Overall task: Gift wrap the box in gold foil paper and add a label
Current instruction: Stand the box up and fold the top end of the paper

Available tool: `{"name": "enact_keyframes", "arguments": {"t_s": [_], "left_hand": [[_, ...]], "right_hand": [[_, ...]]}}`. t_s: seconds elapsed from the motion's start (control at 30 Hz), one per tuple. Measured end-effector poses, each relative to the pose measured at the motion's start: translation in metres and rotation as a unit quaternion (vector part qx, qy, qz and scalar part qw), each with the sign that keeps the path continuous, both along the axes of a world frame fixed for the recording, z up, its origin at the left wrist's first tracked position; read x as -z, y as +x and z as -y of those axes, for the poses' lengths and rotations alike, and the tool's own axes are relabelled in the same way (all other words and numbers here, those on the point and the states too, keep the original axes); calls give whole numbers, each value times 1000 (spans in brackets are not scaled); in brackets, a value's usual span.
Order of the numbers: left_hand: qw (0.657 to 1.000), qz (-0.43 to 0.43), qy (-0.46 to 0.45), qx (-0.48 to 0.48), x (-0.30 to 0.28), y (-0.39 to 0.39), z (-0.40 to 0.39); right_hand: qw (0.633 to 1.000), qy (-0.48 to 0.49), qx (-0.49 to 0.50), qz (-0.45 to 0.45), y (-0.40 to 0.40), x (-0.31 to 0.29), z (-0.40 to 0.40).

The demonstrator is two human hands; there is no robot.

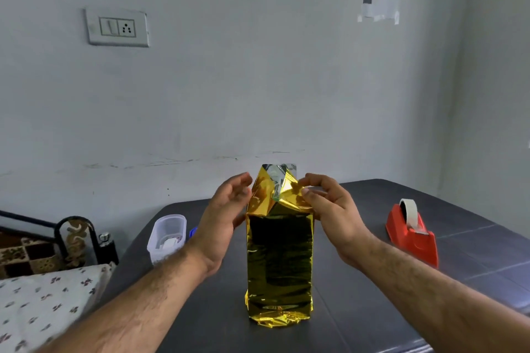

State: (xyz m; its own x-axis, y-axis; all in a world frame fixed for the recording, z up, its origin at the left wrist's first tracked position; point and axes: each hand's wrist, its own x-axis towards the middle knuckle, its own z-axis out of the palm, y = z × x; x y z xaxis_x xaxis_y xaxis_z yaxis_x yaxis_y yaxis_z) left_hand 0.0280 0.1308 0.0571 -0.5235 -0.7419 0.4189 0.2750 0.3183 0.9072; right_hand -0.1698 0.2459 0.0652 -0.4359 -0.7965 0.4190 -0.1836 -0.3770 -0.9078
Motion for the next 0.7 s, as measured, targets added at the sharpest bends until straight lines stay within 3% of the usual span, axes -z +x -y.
{"name": "enact_keyframes", "arguments": {"t_s": [0.1,0.23,0.7], "left_hand": [[999,-22,29,-31,6,-4,-6],[1000,-1,20,-3,6,-7,-15],[980,118,-158,4,3,-14,1]], "right_hand": [[1000,6,5,16,-1,1,0],[998,34,-45,20,3,3,4],[990,63,-121,-47,-6,12,15]]}}
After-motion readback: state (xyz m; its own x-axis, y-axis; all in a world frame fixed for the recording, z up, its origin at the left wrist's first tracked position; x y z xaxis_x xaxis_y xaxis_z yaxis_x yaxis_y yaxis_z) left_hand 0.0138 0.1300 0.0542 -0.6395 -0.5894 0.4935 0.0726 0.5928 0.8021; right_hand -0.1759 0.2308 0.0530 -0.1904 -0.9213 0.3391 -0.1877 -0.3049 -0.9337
